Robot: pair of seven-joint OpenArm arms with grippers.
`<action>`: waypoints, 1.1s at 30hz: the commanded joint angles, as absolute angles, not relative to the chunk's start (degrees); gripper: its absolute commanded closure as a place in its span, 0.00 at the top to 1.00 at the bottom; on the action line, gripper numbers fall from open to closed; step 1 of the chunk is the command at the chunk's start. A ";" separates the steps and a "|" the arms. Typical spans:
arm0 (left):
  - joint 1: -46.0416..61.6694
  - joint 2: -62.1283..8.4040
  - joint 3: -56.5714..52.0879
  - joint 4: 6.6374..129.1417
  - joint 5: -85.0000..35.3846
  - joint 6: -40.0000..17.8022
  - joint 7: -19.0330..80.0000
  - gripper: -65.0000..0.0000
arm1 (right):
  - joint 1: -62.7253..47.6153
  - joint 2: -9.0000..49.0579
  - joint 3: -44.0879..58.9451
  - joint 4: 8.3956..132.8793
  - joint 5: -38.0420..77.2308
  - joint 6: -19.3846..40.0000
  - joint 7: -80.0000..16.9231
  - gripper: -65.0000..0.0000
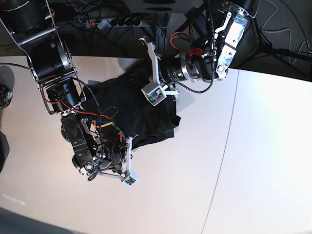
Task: Fold the T-shirt properly
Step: 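Fold the bundle over with the right gripper toward the left gripper, then press and tidy the folded shirt with both grippers, then release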
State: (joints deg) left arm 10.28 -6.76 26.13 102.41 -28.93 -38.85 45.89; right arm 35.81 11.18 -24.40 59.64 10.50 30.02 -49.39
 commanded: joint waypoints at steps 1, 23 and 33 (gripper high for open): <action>9.45 -6.35 26.13 102.26 -28.95 -40.00 43.92 0.00 | 37.71 12.45 -24.53 60.53 11.62 32.47 -50.30 0.00; -6.44 -9.52 13.80 86.37 -25.93 -37.91 42.33 0.00 | 21.82 33.58 -25.08 82.46 40.12 32.99 -61.41 0.00; -15.70 -9.52 13.89 76.88 -25.91 -37.91 40.45 0.00 | 14.72 30.74 -25.04 87.24 40.10 32.99 -61.54 0.00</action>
